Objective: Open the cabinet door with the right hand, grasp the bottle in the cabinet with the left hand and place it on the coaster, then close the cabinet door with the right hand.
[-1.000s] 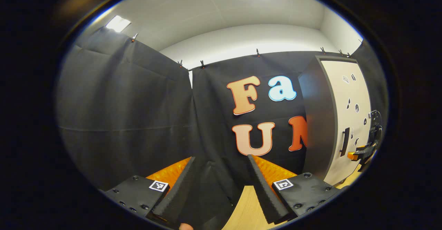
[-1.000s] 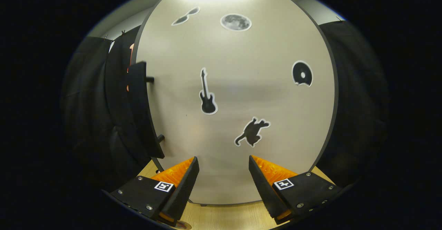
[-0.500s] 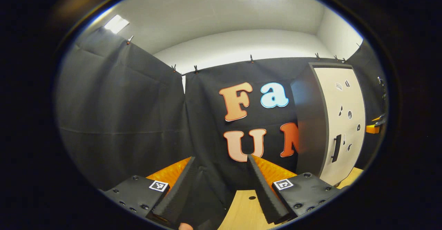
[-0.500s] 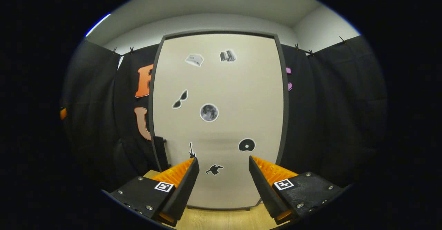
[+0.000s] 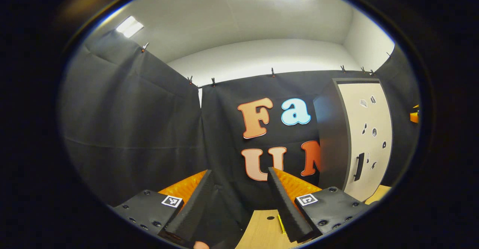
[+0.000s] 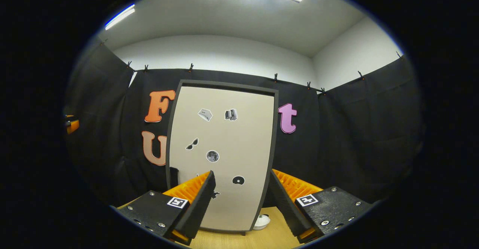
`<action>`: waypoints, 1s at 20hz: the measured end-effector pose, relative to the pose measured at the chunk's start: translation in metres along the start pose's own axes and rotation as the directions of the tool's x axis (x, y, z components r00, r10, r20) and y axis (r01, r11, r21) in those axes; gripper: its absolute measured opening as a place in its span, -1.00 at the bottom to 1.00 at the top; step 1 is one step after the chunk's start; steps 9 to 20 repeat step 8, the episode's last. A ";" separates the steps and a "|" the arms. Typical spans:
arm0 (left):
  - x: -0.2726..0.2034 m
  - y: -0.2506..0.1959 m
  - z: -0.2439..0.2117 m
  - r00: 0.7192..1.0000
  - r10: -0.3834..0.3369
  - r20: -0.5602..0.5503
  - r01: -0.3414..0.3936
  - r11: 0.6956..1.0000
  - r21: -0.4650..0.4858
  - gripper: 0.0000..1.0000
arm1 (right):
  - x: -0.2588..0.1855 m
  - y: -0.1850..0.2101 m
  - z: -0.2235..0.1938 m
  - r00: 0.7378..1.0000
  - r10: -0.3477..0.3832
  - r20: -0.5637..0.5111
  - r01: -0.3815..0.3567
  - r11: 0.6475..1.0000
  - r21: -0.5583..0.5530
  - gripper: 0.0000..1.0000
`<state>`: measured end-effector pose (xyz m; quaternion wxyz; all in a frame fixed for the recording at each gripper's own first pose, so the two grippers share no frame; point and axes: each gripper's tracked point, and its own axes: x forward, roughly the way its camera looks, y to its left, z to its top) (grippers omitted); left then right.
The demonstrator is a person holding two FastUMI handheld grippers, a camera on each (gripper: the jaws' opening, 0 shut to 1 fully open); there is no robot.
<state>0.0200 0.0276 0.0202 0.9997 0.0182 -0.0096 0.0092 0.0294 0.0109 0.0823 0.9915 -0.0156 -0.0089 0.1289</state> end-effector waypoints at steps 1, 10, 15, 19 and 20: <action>-0.003 0.002 0.004 1.000 0.001 0.007 -0.001 1.000 0.000 0.90 | -0.004 -0.001 0.000 1.000 -0.005 0.000 0.005 1.000 0.000 0.80; -0.016 0.002 0.016 0.999 -0.019 0.032 0.019 1.000 0.010 0.90 | -0.026 -0.008 0.001 1.000 -0.027 -0.008 0.027 0.999 0.019 0.80; -0.016 0.002 0.016 0.999 -0.019 0.032 0.019 1.000 0.010 0.90 | -0.026 -0.008 0.001 1.000 -0.027 -0.008 0.027 0.999 0.019 0.80; -0.016 0.002 0.016 0.999 -0.019 0.032 0.019 1.000 0.010 0.90 | -0.026 -0.008 0.001 1.000 -0.027 -0.008 0.027 0.999 0.019 0.80; -0.016 0.002 0.016 0.999 -0.019 0.032 0.019 1.000 0.010 0.90 | -0.026 -0.008 0.001 1.000 -0.027 -0.008 0.027 0.999 0.019 0.80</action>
